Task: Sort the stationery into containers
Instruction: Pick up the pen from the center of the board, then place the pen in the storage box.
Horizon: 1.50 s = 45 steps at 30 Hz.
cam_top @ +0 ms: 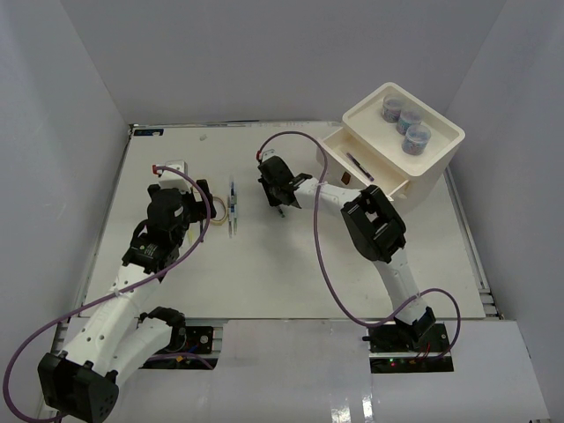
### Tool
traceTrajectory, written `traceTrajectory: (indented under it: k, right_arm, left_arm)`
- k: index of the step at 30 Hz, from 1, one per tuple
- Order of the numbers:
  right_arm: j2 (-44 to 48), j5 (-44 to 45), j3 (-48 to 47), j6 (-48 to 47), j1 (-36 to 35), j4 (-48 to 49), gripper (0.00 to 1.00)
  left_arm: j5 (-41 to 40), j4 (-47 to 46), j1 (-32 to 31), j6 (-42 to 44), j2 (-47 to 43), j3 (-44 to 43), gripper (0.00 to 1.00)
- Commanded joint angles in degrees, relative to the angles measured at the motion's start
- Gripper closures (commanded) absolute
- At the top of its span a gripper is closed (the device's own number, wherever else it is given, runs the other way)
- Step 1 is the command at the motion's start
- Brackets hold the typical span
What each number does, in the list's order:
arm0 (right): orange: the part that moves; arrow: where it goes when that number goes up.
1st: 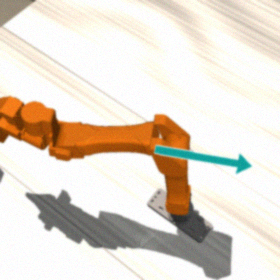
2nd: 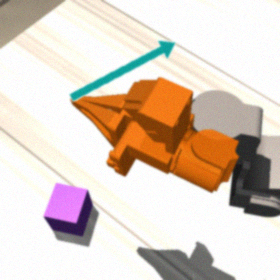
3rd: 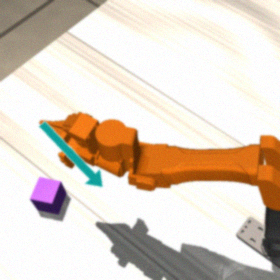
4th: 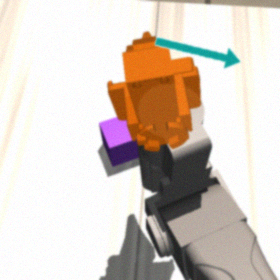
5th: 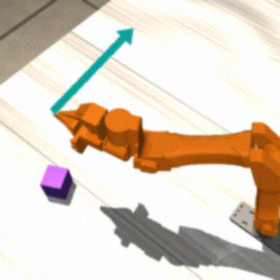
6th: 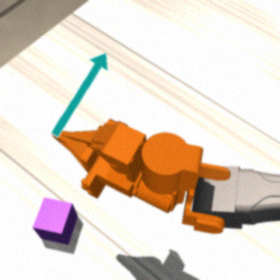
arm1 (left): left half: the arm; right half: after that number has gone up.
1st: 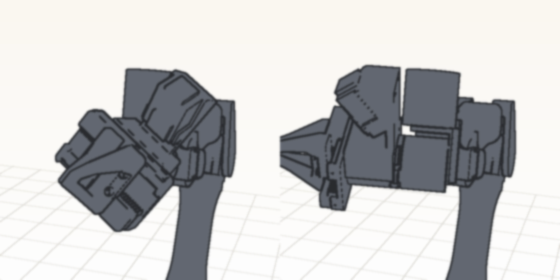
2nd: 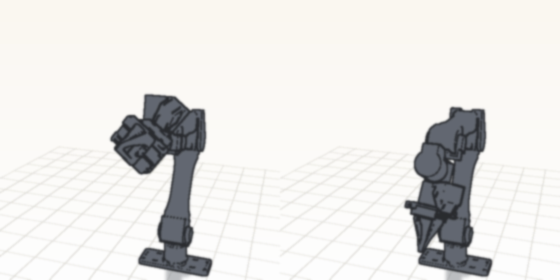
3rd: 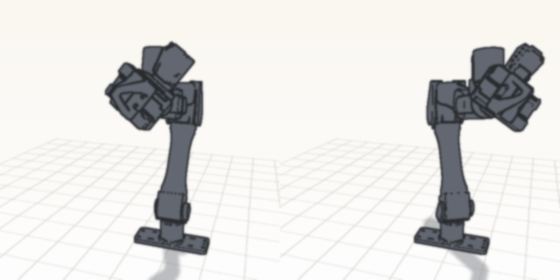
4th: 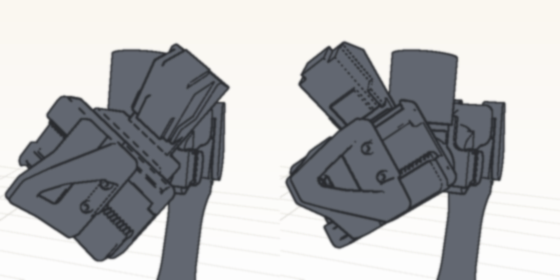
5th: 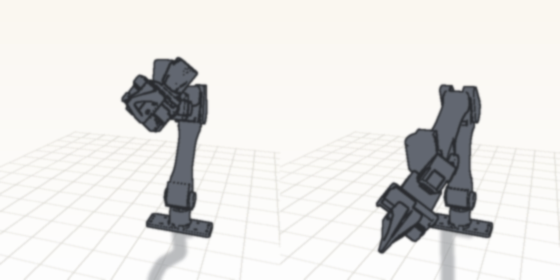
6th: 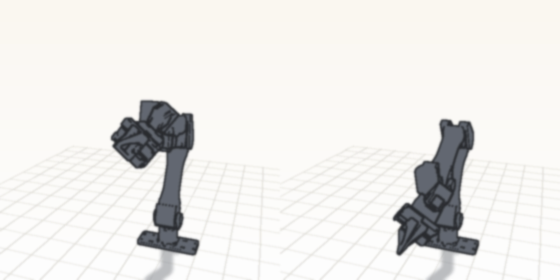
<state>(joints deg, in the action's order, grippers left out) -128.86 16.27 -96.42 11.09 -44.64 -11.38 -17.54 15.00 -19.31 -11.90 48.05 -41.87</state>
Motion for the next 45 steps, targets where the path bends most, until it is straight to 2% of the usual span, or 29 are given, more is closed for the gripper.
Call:
traceTrajectory:
  k: [1, 4, 8, 16, 20, 28, 30, 31, 33, 34, 37, 41, 42, 45]
  right_arm:
    - [2.0, 1.9, 1.7, -1.0, -0.2, 0.8, 0.91]
    - [7.6, 3.9, 4.3, -4.8, -1.5, -0.2, 0.92]
    - [19.7, 2.5, 6.5, -11.0, -2.5, -2.2, 0.92]
    - [38.1, 7.5, 8.4, -30.5, -0.9, -7.7, 0.92]
    - [41.4, 6.7, 11.0, -36.5, 5.1, -7.7, 0.92]
    - [45.2, 2.0, 17.9, -41.6, 13.2, -5.2, 0.91]
    - [45.0, 1.2, 19.0, -41.9, 14.6, -5.2, 0.83]
    - [44.9, 1.6, 19.3, -41.9, 14.8, -4.8, 0.74]
    - [44.8, 1.7, 19.7, -41.4, 15.3, -4.7, 0.67]
    - [45.0, 1.4, 19.6, -40.7, 15.3, -4.7, 0.53]
    - [46.8, 0.0, 18.5, -37.7, 15.3, -4.4, 0.28]
    - [51.9, -5.4, 17.2, -32.6, 14.6, -4.7, 0.17]
    - [53.5, -6.4, 18.9, -31.6, 14.4, -3.1, 0.13]
    - [60.5, -10.4, 23.8, -27.2, 14.1, 1.9, 0.10]
  left_arm:
    - [0.8, 0.0, 0.4, -0.3, -0.2, -0.6, 0.02]
    - [0.8, 0.0, 0.4, -0.4, -0.2, -0.5, 0.02]
    - [0.1, 0.1, 0.6, -0.3, -0.2, -0.5, 0.02]
    - [0.3, 0.7, 0.7, -0.8, 0.7, -0.8, 0.02]
    - [0.9, 0.8, 0.7, -1.1, 1.1, -0.8, 0.02]
    - [0.9, 0.8, 0.7, -1.1, 1.6, -0.8, 0.02]
    - [0.9, 0.9, 0.7, -1.1, 1.8, -0.8, 0.02]
    - [0.8, 1.0, 0.6, -1.1, 2.0, -0.8, 0.02]
    - [0.7, 1.2, 0.7, -1.4, 2.5, -0.8, 0.02]
    - [0.6, 1.4, 0.7, -1.5, 2.7, -0.9, 0.02]
    - [1.1, 1.8, 0.7, -2.2, 3.8, -1.0, 0.02]
    - [1.8, 2.2, 0.9, -3.6, 5.7, -0.9, 0.02]
    - [1.7, 3.0, 0.9, -4.3, 7.6, -1.3, 0.02]
    - [1.8, 4.4, 1.5, -5.8, 12.7, -2.2, 0.03]
